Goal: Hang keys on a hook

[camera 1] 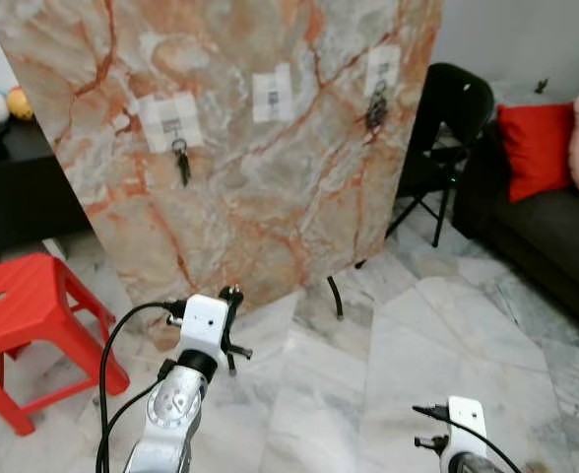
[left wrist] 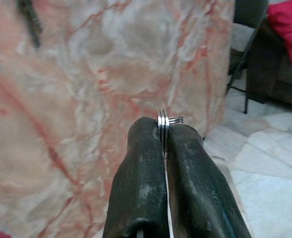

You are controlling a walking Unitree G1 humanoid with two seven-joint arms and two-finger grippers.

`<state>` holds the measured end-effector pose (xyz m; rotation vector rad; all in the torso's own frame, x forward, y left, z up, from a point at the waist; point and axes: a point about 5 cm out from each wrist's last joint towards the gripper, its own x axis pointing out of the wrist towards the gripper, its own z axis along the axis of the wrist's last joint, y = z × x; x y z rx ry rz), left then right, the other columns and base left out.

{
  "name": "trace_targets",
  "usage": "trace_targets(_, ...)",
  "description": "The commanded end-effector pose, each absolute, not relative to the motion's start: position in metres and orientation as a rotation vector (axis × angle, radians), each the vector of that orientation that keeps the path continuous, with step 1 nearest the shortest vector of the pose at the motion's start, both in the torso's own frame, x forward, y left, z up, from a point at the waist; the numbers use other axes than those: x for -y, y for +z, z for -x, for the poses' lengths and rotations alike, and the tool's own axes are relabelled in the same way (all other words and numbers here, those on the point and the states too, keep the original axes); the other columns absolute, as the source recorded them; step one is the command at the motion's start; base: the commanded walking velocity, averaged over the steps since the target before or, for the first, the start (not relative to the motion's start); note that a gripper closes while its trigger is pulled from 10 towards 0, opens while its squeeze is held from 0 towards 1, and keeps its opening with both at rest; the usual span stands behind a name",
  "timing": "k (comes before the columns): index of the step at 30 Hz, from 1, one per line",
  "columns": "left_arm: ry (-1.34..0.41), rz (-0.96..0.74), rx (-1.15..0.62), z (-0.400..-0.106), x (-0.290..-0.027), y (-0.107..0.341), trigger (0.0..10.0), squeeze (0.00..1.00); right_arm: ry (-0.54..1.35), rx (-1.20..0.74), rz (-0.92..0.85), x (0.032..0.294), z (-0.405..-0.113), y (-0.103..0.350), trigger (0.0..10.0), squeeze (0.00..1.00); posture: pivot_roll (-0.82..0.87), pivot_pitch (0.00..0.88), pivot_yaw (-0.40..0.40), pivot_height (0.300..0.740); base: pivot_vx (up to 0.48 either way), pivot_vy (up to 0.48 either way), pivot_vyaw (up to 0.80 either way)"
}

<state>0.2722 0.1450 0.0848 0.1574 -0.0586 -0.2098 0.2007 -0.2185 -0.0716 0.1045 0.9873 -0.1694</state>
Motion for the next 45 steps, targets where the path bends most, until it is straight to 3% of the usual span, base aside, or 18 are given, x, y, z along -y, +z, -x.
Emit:
trace_targets(1, -0.21, -0.157, 0.062, -0.272, -0.145, 0.088, 10.0, 0.0, -0.173, -0.99, -0.11, 0.218, -0.201, -0.072, 10.0, 0.0, 0.04, 0.0, -0.041, 0.736, 0.262, 0.0, 0.0)
trace_targets(45, -0.225, -0.138, 0.102, -0.281, -0.137, 0.104, 10.0, 0.0, -0.166, -0.98, -0.125, 0.214, -0.203, -0.071, 10.0, 0.0, 0.03, 0.0, -0.032, 0.736, 0.275, 0.0, 0.0)
